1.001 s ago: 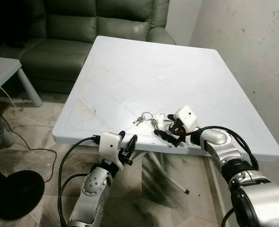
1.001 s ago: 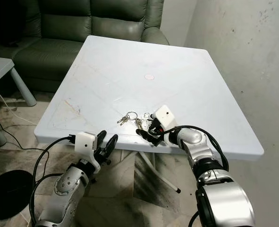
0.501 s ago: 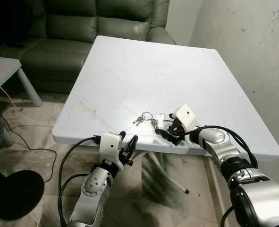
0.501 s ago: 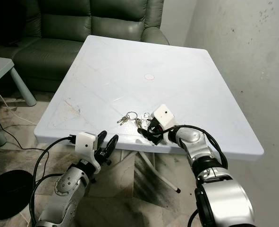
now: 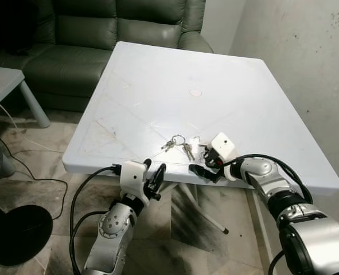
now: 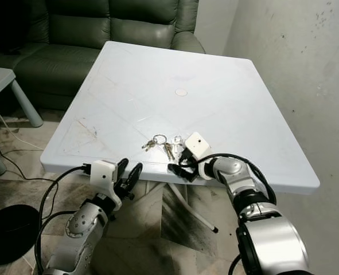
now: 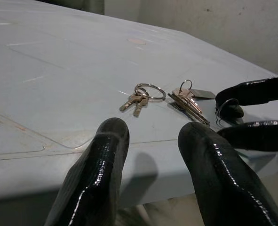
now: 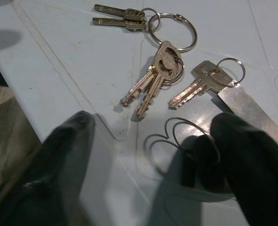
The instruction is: Hang keys on a hook
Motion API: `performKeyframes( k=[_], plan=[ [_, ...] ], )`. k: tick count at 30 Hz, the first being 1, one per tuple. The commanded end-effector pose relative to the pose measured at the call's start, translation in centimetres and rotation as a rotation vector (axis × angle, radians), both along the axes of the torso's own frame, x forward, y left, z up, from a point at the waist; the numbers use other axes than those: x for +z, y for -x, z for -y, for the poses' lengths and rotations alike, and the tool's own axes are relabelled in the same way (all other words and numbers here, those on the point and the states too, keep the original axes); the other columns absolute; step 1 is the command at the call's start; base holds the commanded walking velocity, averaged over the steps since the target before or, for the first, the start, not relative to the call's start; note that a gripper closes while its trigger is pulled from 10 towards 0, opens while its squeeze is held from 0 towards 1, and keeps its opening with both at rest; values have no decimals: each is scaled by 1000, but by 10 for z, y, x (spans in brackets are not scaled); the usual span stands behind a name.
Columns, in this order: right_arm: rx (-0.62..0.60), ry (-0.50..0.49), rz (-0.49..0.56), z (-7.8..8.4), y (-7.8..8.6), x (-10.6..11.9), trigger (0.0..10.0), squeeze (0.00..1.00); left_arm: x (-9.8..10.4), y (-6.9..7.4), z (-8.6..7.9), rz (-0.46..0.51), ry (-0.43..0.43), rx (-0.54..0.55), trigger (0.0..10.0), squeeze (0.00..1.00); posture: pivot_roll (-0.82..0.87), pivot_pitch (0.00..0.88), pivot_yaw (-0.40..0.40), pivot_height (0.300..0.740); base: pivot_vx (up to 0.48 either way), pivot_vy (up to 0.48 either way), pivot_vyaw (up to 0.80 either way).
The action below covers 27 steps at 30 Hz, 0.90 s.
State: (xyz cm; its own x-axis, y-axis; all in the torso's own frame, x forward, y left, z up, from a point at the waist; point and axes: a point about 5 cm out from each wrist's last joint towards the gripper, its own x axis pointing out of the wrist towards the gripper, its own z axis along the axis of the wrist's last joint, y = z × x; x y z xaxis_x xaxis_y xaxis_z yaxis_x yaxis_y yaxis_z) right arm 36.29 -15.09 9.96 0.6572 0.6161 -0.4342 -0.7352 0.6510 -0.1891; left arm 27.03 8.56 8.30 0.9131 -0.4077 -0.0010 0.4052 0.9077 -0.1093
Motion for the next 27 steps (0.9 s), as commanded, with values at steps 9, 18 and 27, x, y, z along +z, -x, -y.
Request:
performKeyframes(
  k=[9,18,27],
  plan=[
    [-42,3,57,6,-7,11,0,0,3,2,7,4,8,-15,10000,0,98,65,-109,740,0,0,0],
    [-53,-16,75,5,-9,15,0,0,3,1,8,5,11,-10,10000,0,102,74,-114,740,0,0,0],
    [-53,-6,73,5,-10,17,5059,0,4,0,7,6,12,-3,10000,0,104,75,-117,740,0,0,0]
  ],
)
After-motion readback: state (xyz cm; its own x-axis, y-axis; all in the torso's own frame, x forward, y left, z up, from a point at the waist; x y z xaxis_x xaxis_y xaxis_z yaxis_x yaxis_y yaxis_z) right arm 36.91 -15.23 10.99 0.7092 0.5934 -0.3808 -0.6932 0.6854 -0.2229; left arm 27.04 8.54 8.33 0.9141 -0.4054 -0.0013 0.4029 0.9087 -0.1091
